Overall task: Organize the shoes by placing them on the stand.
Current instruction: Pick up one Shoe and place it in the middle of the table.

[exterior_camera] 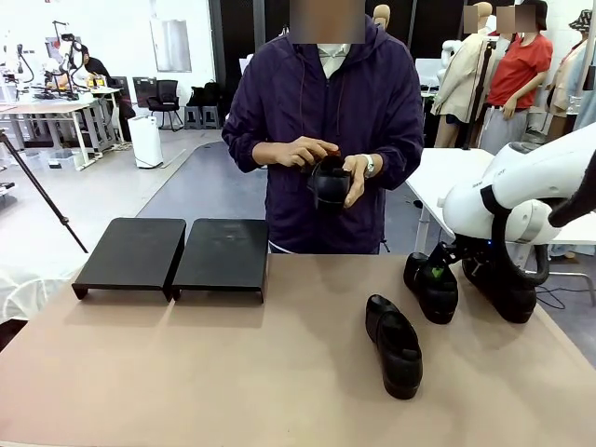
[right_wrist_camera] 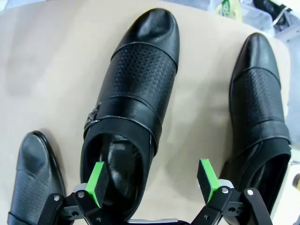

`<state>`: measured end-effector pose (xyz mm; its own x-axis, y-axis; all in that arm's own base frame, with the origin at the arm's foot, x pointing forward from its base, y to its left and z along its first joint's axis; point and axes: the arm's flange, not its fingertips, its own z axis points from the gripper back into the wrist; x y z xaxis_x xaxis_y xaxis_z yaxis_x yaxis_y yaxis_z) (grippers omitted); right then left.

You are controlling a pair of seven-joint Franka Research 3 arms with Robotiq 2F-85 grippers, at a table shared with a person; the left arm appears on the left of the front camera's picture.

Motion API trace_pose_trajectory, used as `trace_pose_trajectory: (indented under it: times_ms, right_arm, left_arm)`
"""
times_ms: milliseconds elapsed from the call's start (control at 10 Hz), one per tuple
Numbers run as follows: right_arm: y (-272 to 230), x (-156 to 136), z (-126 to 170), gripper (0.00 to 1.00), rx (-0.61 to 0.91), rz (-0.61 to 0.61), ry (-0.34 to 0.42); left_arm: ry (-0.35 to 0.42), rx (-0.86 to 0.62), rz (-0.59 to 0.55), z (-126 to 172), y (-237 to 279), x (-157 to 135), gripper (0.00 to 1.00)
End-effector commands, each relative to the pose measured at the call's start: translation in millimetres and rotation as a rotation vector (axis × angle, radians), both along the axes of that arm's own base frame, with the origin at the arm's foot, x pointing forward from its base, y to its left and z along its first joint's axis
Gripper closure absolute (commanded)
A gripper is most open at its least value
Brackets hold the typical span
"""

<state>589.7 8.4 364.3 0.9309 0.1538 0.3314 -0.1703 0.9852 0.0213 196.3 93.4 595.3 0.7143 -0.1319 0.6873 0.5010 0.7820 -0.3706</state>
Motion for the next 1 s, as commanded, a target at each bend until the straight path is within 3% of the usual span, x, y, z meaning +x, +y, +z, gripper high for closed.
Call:
trace_pose_trajectory:
  times_ms: [0,100,200,600,900]
  right_arm:
    - [5.9,6.9,17.6,0.58,-0.001,0.002,0.018]
    - [3.6,6.9,22.6,1.00,0.011,0.004,0.019]
    - [3.3,6.5,24.3,1.00,0.021,0.003,0.021]
    - [8.8,5.0,13.8,1.00,0.048,-0.003,0.162]
    - [13.3,5.5,14.3,1.00,0.096,-0.024,0.204]
  left_arm:
    - [-0.010,-0.009,-0.018,-0.4,0.2,-1.3,0.00]
    - [-0.010,-0.009,-0.018,-0.4,0.2,-1.3,0.00]
    - [-0.010,-0.009,-0.018,-0.4,0.2,-1.3,0.00]
    - [-0.010,-0.009,-0.018,-0.4,0.2,-1.3,0.00]
    - [-0.010,-0.009,-0.018,-0.4,0.2,-1.3,0.00]
